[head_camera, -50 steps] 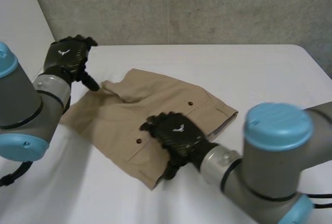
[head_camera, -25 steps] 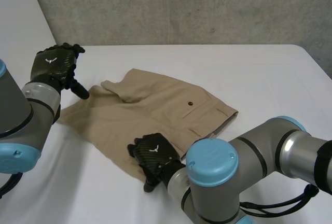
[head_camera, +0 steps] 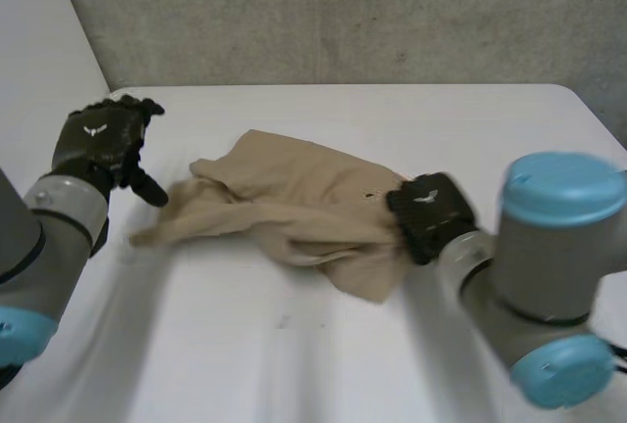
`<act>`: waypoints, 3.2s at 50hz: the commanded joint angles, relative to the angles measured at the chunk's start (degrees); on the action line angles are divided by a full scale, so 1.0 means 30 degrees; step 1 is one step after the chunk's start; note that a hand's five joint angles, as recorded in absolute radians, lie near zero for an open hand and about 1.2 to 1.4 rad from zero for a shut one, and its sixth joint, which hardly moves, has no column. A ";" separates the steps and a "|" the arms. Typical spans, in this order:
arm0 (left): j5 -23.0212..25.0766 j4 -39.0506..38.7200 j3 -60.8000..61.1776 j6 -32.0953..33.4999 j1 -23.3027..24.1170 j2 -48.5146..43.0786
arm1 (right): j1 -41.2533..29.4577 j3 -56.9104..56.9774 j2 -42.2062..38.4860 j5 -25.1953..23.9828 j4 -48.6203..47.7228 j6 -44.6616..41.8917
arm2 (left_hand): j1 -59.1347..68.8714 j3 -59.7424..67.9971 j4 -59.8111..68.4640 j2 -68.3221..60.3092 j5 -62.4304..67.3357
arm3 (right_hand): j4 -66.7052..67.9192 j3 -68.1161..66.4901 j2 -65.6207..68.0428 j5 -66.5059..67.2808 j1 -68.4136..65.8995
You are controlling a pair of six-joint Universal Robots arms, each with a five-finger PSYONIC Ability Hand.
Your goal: Fold the shorts.
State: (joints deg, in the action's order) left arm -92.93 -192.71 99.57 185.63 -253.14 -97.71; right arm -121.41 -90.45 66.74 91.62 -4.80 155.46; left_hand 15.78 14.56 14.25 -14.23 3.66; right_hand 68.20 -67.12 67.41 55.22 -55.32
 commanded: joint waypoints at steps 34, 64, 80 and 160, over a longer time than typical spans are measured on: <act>-0.1309 0.0606 0.3902 -0.1731 0.4516 -0.3112 | 0.2589 -0.1958 0.0809 -0.1448 -0.0686 0.0504 | 0.4198 0.4605 0.4711 -0.4717 0.4907 | 0.3932 -0.4292 0.4196 0.4928 -0.8226; -0.2041 -0.1621 0.3462 0.0993 0.3990 -0.5222 | 0.2442 -0.2222 0.0809 -0.1449 -0.0949 0.0504 | 0.7166 0.7573 0.7678 -0.7685 0.7875 | 0.3932 -0.4292 0.4196 0.4928 -0.8226; -0.2041 -0.1622 0.3286 0.1023 0.3580 -0.5048 | 0.2442 -0.2222 0.0838 -0.1448 -0.0949 0.0504 | 1.4011 1.4418 1.4524 -1.4530 1.4720 | 0.3932 -0.4292 0.4196 0.4928 -0.8226; 0.0451 -0.4582 -1.6145 0.2106 0.2758 -1.3781 | 0.2060 0.8039 -0.4737 0.1219 -0.4847 -0.3368 | -0.1688 -0.1281 -0.1176 0.1170 -0.0979 | -1.9401 1.9041 -1.9137 -1.8406 1.5107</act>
State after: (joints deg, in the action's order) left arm -90.26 -207.51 45.83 191.30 -245.06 -141.00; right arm -115.89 -60.15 46.17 96.03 -22.29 143.09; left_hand 11.94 12.85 12.35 -12.13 2.66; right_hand 13.35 -12.29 12.54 3.95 -11.60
